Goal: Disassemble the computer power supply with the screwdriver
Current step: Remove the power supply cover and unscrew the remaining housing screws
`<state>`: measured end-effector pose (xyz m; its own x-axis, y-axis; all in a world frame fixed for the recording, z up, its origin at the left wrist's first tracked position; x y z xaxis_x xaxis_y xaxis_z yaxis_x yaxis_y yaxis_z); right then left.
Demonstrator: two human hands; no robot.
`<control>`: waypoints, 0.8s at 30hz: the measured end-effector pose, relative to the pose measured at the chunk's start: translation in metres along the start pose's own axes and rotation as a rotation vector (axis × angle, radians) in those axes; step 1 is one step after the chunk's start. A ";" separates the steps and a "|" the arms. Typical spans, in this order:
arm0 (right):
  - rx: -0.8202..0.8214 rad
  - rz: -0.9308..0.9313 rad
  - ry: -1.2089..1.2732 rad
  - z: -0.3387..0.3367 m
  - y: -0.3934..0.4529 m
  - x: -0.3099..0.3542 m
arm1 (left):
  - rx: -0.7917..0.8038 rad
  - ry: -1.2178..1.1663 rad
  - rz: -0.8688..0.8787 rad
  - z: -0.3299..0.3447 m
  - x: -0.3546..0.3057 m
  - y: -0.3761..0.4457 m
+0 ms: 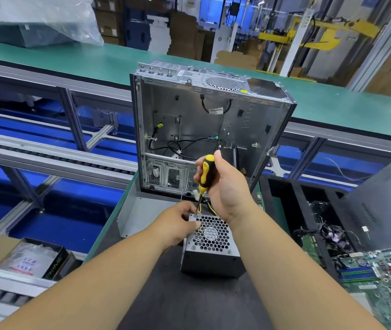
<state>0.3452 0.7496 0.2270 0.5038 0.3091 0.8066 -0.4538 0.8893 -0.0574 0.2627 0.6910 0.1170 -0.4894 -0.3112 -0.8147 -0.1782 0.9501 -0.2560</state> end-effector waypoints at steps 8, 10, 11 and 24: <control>0.020 -0.012 0.062 -0.003 0.003 -0.002 | -0.012 0.053 -0.019 -0.001 0.000 0.000; 0.002 -0.028 -0.039 -0.008 0.003 0.000 | -0.025 0.094 -0.014 -0.003 -0.002 0.001; -0.018 -0.036 -0.125 -0.012 0.002 0.002 | -0.030 0.110 -0.011 -0.005 -0.002 0.002; -0.015 -0.228 -1.049 -0.025 -0.009 0.040 | -0.108 0.307 0.096 -0.018 -0.015 -0.001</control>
<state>0.3882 0.7628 0.2452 -0.3107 -0.3024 0.9011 -0.4160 0.8957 0.1572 0.2548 0.6943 0.1386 -0.7395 -0.2279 -0.6334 -0.2008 0.9728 -0.1156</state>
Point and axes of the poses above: each hand's wrist, its own y-axis towards the middle knuckle, its own z-axis out of the palm, x = y × z, the point moved 9 cm from there along y, towards the middle knuckle, and after that the axes turned 15 degrees about y, right-handed, at the moved point
